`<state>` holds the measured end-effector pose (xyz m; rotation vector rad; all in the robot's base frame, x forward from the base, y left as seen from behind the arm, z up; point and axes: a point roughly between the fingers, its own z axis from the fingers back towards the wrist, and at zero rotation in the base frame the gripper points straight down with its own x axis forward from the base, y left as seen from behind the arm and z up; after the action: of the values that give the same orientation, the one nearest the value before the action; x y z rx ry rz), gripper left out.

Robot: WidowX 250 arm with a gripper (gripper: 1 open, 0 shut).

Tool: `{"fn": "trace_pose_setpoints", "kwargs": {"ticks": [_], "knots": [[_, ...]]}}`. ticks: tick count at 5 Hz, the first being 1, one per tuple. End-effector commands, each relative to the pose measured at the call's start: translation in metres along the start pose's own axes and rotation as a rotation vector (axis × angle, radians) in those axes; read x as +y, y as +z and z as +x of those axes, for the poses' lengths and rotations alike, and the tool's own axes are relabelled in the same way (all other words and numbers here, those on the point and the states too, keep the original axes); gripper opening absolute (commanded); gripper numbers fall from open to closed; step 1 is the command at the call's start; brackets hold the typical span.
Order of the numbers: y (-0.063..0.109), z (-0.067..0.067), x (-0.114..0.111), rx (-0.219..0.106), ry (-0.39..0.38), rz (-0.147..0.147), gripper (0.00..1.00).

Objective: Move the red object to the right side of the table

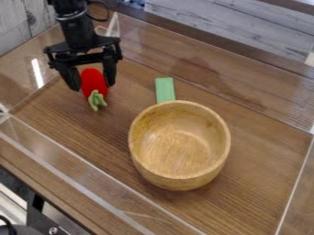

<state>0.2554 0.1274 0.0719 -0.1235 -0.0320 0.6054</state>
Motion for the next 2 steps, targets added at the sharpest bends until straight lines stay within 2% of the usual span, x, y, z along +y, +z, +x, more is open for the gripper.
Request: {"fn": "trace_pose_setpoints", "kwargs": {"ticks": [1,2], "knots": [[0.030,0.016,0.009,-0.095,-0.020,0.001,1.00],[0.014,0.018,0.007,-0.082,-0.064,0.004,1.00]]}}
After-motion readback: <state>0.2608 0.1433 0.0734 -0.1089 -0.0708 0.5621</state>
